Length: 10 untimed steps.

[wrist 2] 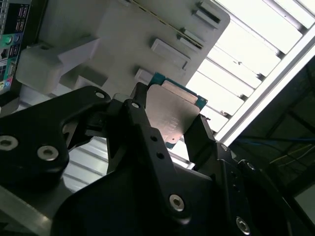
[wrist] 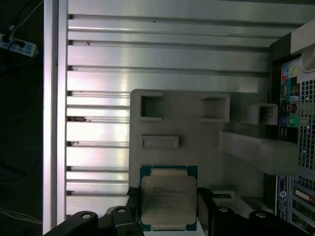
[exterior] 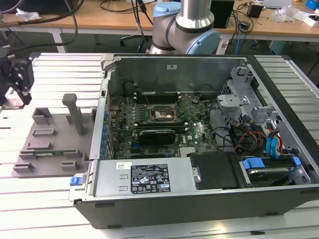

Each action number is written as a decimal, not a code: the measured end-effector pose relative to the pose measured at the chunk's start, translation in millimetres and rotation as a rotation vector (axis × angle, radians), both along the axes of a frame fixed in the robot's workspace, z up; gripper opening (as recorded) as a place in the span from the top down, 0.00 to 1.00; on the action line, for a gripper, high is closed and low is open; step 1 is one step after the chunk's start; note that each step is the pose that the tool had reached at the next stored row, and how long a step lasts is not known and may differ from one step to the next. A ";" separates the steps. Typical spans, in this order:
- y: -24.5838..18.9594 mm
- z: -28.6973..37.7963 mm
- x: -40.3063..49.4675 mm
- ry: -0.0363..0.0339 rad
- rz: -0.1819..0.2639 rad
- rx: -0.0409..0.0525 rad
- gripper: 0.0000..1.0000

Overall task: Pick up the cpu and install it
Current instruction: 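Pick up the cpu and move it towards the insertion slot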

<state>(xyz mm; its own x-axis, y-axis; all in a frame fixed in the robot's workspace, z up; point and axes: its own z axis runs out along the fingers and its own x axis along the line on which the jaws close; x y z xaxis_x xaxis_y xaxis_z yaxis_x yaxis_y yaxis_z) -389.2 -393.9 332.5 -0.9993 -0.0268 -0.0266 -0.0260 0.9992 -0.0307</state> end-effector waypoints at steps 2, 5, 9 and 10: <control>0.0 3.8 0.0 0.0000 0.000 0.0000 0.45; 0.0 9.2 0.0 0.0000 0.000 -0.0001 0.45; 0.0 16.8 0.0 0.0000 0.000 -0.0001 0.45; 0.0 17.9 0.0 0.0000 0.000 -0.0001 0.45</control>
<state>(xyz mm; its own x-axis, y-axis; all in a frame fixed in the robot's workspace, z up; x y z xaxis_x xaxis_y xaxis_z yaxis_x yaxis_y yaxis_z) -389.1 -393.9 350.4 -0.9993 -0.0268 -0.0267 -0.0260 0.9992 -0.0308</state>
